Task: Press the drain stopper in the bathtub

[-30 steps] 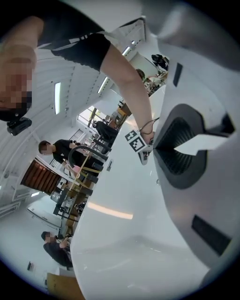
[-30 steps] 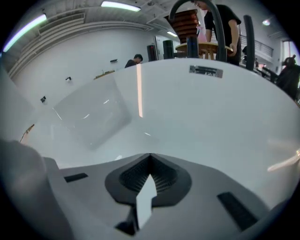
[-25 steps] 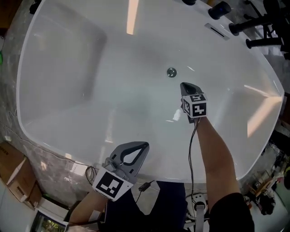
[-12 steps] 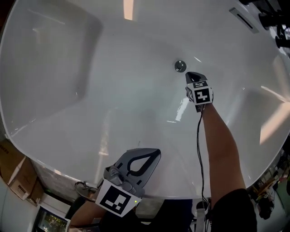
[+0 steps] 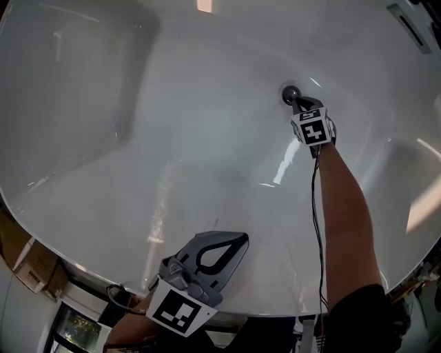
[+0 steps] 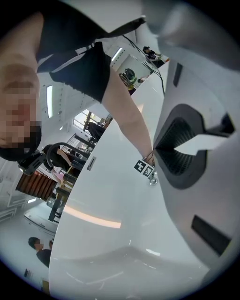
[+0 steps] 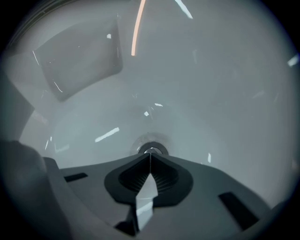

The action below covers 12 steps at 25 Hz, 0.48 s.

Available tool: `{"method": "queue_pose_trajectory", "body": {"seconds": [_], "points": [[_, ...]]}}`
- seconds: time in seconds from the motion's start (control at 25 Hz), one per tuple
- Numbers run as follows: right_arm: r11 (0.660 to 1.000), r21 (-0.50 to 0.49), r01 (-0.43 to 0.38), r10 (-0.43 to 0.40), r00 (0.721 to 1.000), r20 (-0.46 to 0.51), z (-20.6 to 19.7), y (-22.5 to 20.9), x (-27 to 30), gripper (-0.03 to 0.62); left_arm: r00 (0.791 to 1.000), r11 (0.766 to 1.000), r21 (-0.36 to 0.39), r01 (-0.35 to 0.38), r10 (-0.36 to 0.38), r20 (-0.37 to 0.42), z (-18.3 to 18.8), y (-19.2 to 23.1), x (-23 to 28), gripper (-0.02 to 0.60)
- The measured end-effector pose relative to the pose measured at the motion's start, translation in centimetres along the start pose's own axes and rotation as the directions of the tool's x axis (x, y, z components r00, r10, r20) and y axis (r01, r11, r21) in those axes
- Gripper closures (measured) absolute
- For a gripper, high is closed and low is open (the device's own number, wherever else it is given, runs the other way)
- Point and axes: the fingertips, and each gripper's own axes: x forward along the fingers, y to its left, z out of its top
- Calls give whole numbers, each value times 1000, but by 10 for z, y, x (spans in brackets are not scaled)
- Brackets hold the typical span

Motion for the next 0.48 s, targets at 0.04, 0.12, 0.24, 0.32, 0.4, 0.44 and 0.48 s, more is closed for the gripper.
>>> {"method": "queue_pose_trajectory", "body": {"seconds": [0.04, 0.12, 0.24, 0.32, 0.4, 0.44, 0.48], "points": [[1000, -2, 2, -2, 1000, 2, 1, -2, 3, 577, 1000, 1000, -3, -2, 2, -2, -1, 1, 2, 578], [1000, 0, -4, 4, 1000, 10, 4, -3, 7, 576, 1000, 1000, -5, -3, 2, -10, -5, 3, 5, 578], [1000, -1, -16, 16, 1000, 11, 4, -2, 13, 576, 1000, 1000, -5, 1, -1, -22, -7, 4, 11, 578], [1000, -6, -18, 18, 1000, 4, 4, -2, 16, 576, 1000, 1000, -7, 4, -4, -26, -7, 5, 13, 578], [1000, -10, -23, 23, 1000, -5, 4, -3, 20, 576, 999, 1000, -15, 6, -7, -31, -7, 6, 14, 578], [1000, -12, -27, 27, 1000, -12, 4, -3, 22, 576, 999, 1000, -22, 8, -8, -32, -7, 7, 14, 578], [999, -15, -29, 29, 999, -22, 4, -2, 24, 577, 999, 999, -30, 10, -11, -32, -6, 7, 15, 578]]}}
